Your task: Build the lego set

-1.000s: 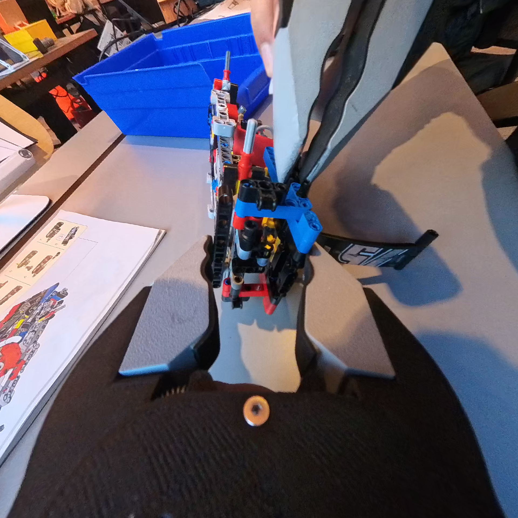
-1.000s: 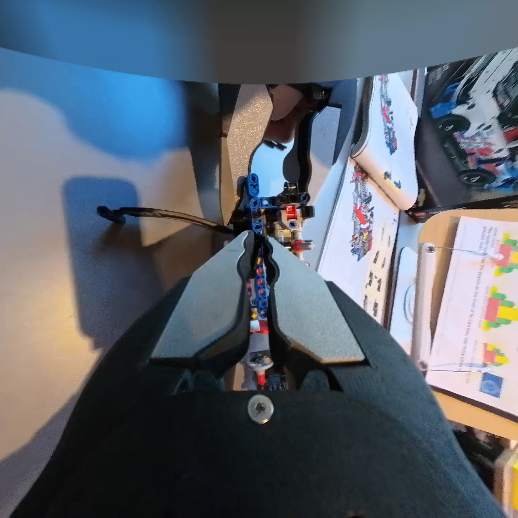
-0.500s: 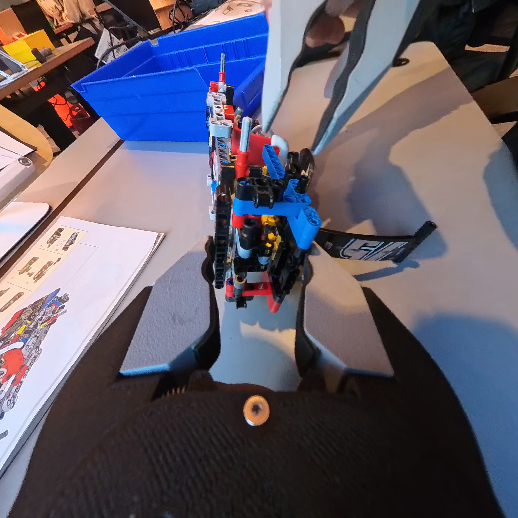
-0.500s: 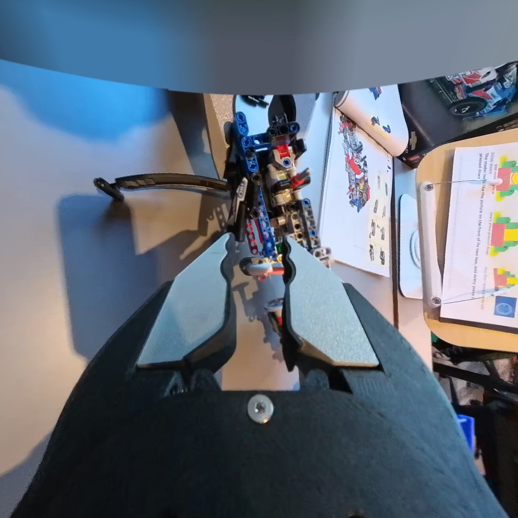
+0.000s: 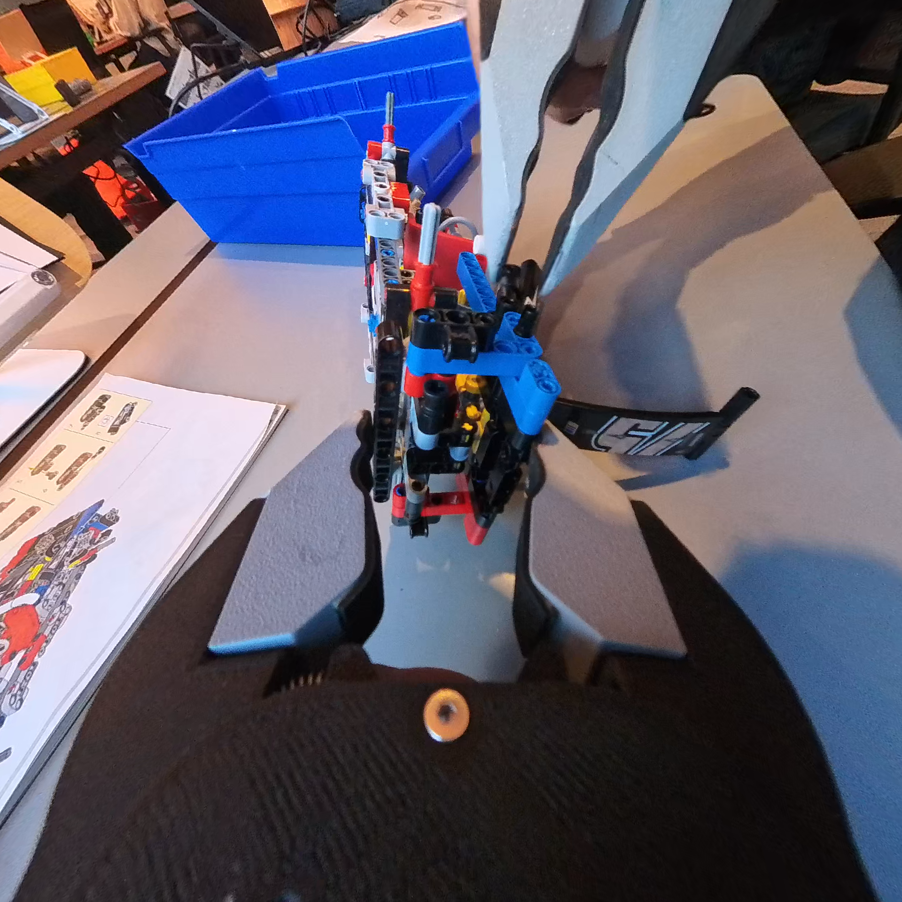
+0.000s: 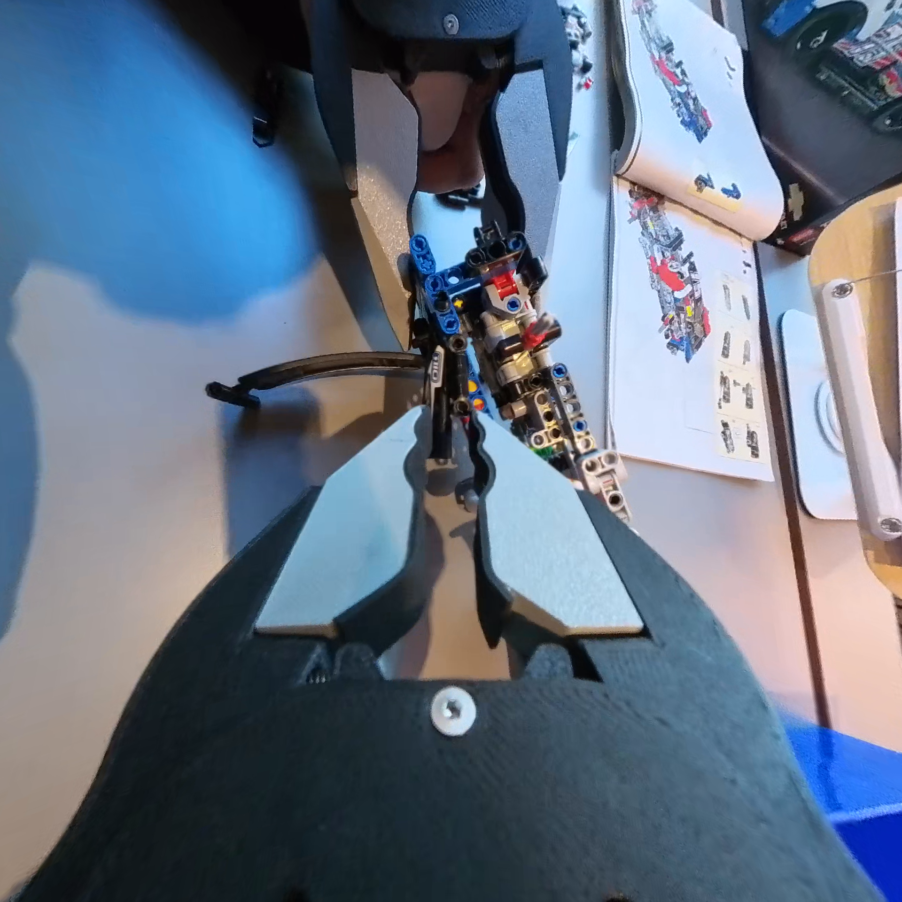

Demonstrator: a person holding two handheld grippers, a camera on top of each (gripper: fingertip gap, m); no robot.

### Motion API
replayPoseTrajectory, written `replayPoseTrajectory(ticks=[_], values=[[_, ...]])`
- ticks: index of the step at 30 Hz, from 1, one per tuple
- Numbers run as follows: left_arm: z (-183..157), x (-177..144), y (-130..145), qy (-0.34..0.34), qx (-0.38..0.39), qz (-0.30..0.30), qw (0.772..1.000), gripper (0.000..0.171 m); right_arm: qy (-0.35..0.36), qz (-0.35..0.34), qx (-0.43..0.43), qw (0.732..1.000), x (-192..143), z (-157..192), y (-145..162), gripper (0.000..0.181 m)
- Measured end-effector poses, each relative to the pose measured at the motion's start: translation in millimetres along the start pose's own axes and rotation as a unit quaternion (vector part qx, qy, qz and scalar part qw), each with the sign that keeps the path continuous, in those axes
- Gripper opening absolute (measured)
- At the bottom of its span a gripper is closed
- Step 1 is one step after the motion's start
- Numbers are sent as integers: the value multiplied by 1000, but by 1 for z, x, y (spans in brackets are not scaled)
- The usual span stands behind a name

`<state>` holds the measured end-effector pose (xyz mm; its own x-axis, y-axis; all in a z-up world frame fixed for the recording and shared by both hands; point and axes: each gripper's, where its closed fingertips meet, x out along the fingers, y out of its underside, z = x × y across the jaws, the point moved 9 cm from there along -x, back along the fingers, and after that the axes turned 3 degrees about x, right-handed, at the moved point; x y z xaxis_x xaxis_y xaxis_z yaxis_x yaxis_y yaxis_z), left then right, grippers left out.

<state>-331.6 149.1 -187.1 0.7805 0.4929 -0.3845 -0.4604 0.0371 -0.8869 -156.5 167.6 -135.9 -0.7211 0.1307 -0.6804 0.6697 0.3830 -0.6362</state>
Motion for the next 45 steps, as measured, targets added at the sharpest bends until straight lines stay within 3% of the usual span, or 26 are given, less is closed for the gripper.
replayPoseTrajectory(ticks=[2,5,7,10,13,15,19,26,35,37,43,45], values=[[1,0,0,1,-4,-1,1000,60,51,7,-64,997,-3,6,-3,6],[3,-1,0,3,-15,-5,1000,60,153,30,-225,962,-1,20,-5,0],[3,-1,0,5,-14,-4,1000,60,164,25,-250,954,1,26,-3,0],[0,0,0,-1,1,0,1000,60,142,-3,-140,980,-12,13,-5,1],[1,0,0,3,-7,-2,1000,60,47,-32,12,998,-19,-3,-7,10],[1,0,0,2,-5,-2,1000,60,-10,-24,86,996,-13,-8,-5,19],[1,-1,0,1,-6,-1,1000,60,-49,16,160,986,-1,-14,2,11],[1,-1,0,1,-7,-1,1000,60,-133,-4,336,932,-3,-22,13,21],[1,-1,0,2,-9,-2,1000,60,-285,-57,525,800,14,-33,25,18],[2,-1,0,3,-10,-2,1000,60,-286,-61,543,787,15,-34,29,8],[3,-2,-1,3,-16,-3,1000,60,-275,-98,587,755,14,-30,32,8],[3,-2,-1,4,-18,-3,1000,60,-263,-106,589,757,14,-28,33,6]])
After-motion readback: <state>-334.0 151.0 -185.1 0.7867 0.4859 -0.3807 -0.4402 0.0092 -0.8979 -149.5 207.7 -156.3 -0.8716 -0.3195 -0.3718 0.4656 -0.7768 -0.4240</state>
